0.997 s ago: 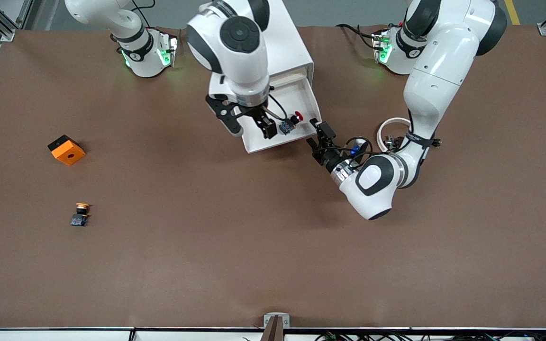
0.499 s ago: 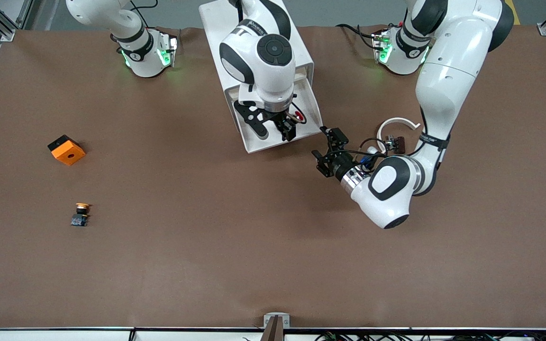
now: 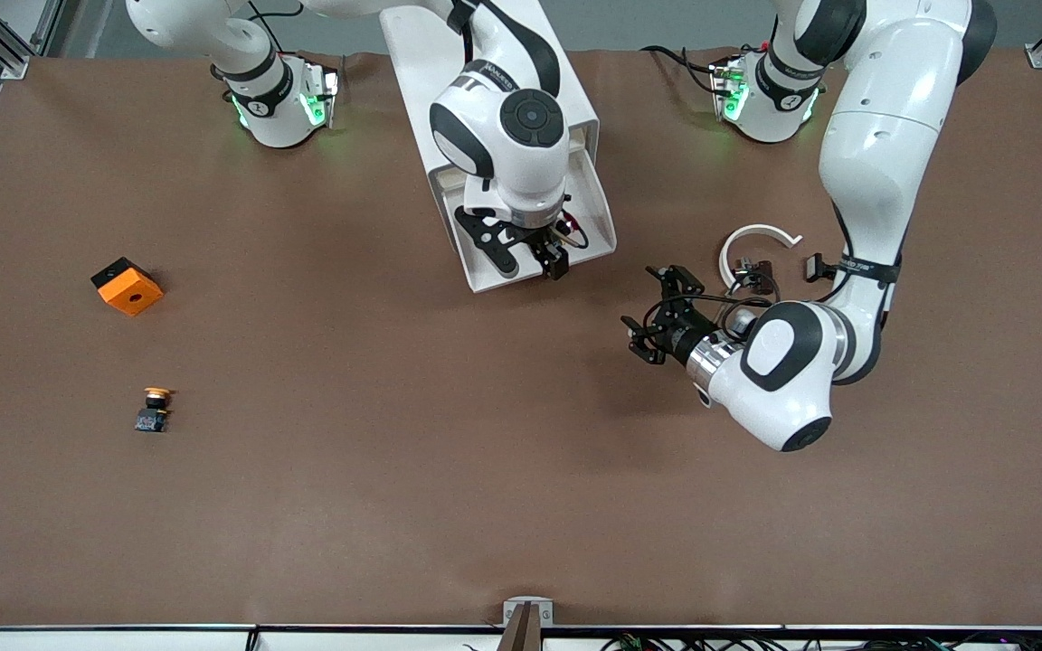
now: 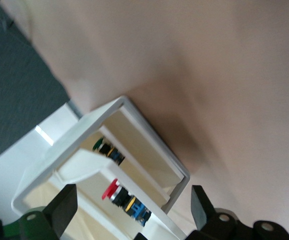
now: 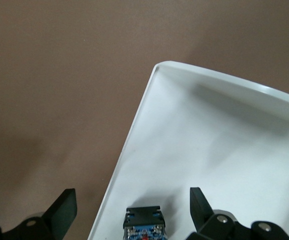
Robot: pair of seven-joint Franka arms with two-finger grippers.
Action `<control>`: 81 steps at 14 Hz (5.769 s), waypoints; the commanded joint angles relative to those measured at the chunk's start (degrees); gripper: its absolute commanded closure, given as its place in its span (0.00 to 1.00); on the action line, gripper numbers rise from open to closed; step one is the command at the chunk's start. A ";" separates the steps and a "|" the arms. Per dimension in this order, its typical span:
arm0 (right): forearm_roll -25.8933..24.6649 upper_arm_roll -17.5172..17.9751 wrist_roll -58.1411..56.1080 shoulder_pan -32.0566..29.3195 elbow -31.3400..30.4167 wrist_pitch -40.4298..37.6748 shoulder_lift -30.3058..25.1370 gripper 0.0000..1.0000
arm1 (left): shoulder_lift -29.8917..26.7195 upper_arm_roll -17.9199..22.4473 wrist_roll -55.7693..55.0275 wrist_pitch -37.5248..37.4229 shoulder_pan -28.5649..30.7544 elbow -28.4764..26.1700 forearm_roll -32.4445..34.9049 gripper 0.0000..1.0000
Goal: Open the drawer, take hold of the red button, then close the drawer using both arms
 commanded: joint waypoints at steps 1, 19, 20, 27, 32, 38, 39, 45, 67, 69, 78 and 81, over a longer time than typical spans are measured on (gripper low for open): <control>0.05 -0.48 0.07 1.22 1.14 -0.03 1.22 0.00 | -2.46 0.61 8.09 3.85 -1.40 -0.36 5.62 0.00; 1.54 -0.22 0.07 2.71 1.23 2.87 1.84 0.41 | -6.33 1.22 22.98 27.24 -7.73 -0.36 28.58 0.00; 1.54 -0.22 -0.02 2.80 1.14 2.87 1.84 0.41 | -6.42 1.22 22.98 27.94 -7.90 -0.36 28.58 0.00; 1.54 -0.22 -0.11 4.64 1.14 3.48 3.07 0.76 | -7.65 1.13 22.98 30.58 -8.87 -0.72 30.77 0.00; 1.45 -0.22 -0.37 4.03 1.23 3.67 3.16 1.00 | -7.65 1.31 23.68 30.94 -9.05 -0.72 30.77 0.00; 2.24 -0.13 -4.22 -0.79 9.20 -3.25 2.28 1.00 | -7.56 0.70 26.58 30.94 -9.31 -0.80 34.53 0.00; 2.24 -0.13 -6.76 -1.93 10.62 -5.63 2.28 1.00 | -7.56 0.52 26.67 30.94 -9.40 -0.80 35.51 0.00; 1.63 -0.66 -38.47 -13.08 10.28 -10.48 -0.88 1.00 | -7.56 -0.80 29.74 30.93 -12.90 -0.98 36.92 0.00; 0.57 -0.66 -102.75 -53.61 -20.57 32.57 3.50 1.00 | -7.56 -4.32 26.93 27.16 -25.75 -5.46 32.54 0.00; 0.57 -0.66 -103.56 -54.50 -20.13 32.84 4.39 1.00 | -7.56 -4.40 27.02 27.24 -25.75 -5.37 31.05 0.00; 0.66 -0.66 -103.56 -55.21 -18.99 32.84 6.50 1.00 | -7.56 -5.81 27.29 27.24 -25.48 -5.55 21.28 0.00; 0.66 -0.66 -103.56 -55.64 -18.99 32.93 6.50 1.00 | -7.30 -6.25 26.93 27.24 -25.48 -5.90 17.78 0.00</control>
